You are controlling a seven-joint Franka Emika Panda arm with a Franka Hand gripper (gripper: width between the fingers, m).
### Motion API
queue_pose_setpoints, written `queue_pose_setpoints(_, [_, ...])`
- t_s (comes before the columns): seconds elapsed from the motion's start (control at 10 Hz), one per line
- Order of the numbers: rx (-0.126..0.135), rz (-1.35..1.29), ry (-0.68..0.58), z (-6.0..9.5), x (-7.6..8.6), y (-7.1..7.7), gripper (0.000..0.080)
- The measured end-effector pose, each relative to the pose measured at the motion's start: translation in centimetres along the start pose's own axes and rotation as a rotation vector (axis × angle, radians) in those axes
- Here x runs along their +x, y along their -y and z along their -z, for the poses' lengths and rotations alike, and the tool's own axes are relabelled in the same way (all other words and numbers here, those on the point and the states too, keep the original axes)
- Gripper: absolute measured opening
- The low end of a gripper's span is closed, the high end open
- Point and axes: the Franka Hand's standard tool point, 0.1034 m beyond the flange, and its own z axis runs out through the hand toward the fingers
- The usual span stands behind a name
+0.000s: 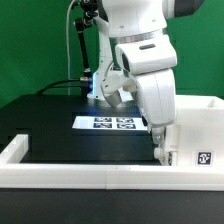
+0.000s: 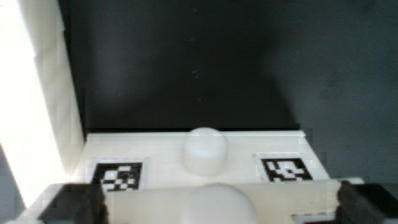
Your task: Assemble drawer
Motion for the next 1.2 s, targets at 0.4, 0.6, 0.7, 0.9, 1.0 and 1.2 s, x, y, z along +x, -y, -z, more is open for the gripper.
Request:
queue_pose_setpoints(0.4, [-0.014, -0.018, 0.019, -0.3, -0.1, 0.0, 0.0649])
queue_pose_setpoints(0.6, [-0.021, -0.027, 0.020, -0.5, -0.3, 0.1, 0.0649])
queue_pose_setpoints(0.7, [-0.020, -0.027, 0.020, -0.5, -0.3, 0.1, 0.0649])
queue_pose_setpoints(0.9, [-0.019, -0.027, 0.019, -0.6, -0.3, 0.1, 0.0649])
queue_pose_setpoints(1.0, [-0.020, -0.018, 0.020, -0.5, -0.4, 0.2, 0.0649])
queue_pose_setpoints(1.2, [-0.025, -0.012, 0.023, -0.5, -1.0, 1.0, 0.0649])
